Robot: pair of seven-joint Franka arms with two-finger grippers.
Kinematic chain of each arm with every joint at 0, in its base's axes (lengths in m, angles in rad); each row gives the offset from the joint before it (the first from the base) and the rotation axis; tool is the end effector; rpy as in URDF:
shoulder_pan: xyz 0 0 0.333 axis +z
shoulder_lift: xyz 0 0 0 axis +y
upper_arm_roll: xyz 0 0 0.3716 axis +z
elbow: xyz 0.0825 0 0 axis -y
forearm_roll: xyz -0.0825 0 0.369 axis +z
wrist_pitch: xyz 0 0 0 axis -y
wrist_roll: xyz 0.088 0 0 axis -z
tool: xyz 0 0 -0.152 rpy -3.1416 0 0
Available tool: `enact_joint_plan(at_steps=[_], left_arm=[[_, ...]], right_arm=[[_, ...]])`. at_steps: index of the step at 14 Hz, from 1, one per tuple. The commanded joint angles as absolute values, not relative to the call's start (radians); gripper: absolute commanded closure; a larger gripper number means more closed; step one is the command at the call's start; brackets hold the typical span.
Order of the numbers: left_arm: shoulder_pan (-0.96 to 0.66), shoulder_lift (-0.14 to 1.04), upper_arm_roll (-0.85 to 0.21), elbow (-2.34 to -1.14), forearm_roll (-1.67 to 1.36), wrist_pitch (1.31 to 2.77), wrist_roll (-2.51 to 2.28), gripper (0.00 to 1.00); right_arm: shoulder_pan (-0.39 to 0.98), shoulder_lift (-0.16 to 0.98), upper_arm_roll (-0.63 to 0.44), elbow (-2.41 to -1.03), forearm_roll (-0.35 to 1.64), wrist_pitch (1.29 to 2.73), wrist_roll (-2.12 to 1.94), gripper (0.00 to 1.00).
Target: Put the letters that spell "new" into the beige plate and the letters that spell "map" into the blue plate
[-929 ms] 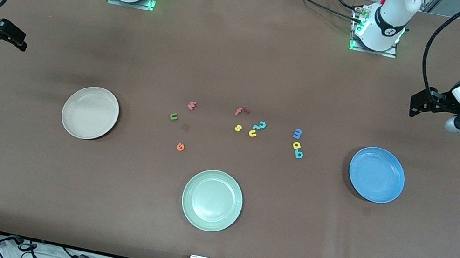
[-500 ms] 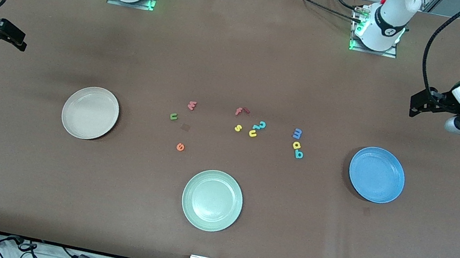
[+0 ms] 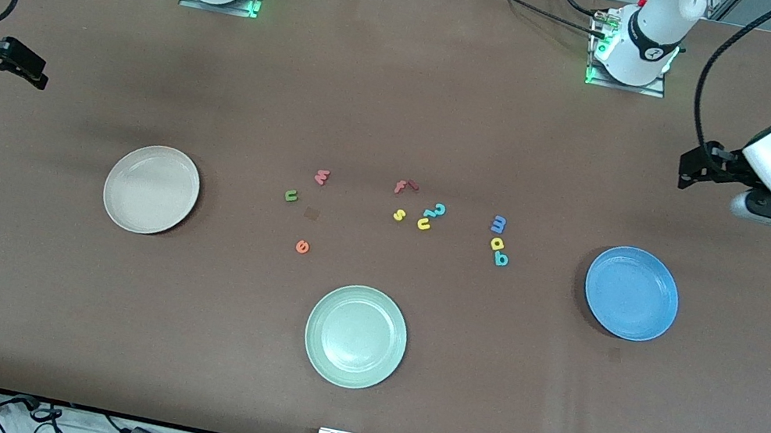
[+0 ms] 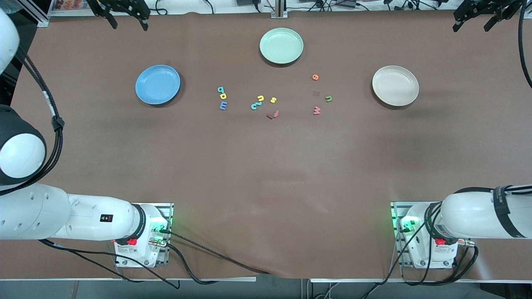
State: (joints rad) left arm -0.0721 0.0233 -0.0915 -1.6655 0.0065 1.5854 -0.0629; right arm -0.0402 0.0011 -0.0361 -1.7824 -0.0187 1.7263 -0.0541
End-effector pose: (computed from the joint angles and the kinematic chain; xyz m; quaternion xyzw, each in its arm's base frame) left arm 0.5321 -0.0863 0.5808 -0.9974 0.0505 0.0511 0.0080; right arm 0.5384 -0.0437 0.5505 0.9995 -0.0094 -0.0291 0.0073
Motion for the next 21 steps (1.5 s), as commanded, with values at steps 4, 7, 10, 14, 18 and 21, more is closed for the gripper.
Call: enact_joint_plan(at_steps=[4, 7, 10, 14, 18, 21], left_arm=[[-0.201, 0.224, -0.094, -1.634, 0.014, 1.586, -0.069, 0.00], [-0.248, 0.317, -0.094, -1.657, 0.009, 1.725, -0.084, 0.00], [-0.282, 0.331, -0.095, -1.789, 0.009, 1.920, -0.086, 0.00], [-0.299, 0.337, -0.130, -2.040, 0.009, 2.317, -0.087, 0.00], [-0.316, 0.419, -0.137, -2.091, 0.009, 2.462, -0.095, 0.00], [-0.341, 0.448, -0.135, -2.103, 0.014, 2.528, -0.095, 0.00]], right_arm=[[-0.040, 0.043, -0.025, -1.789, -0.017, 1.701, -0.072, 0.00], [0.020, 0.136, -0.020, -1.789, 0.030, 1.715, -0.071, 0.00], [0.125, 0.222, -0.018, -1.796, 0.049, 1.781, -0.061, 0.00], [0.247, 0.333, -0.018, -1.805, 0.051, 1.880, -0.026, 0.00], [0.377, 0.373, -0.020, -1.928, 0.049, 2.132, 0.041, 0.00], [0.491, 0.452, -0.020, -1.936, 0.048, 2.235, 0.136, 0.00]])
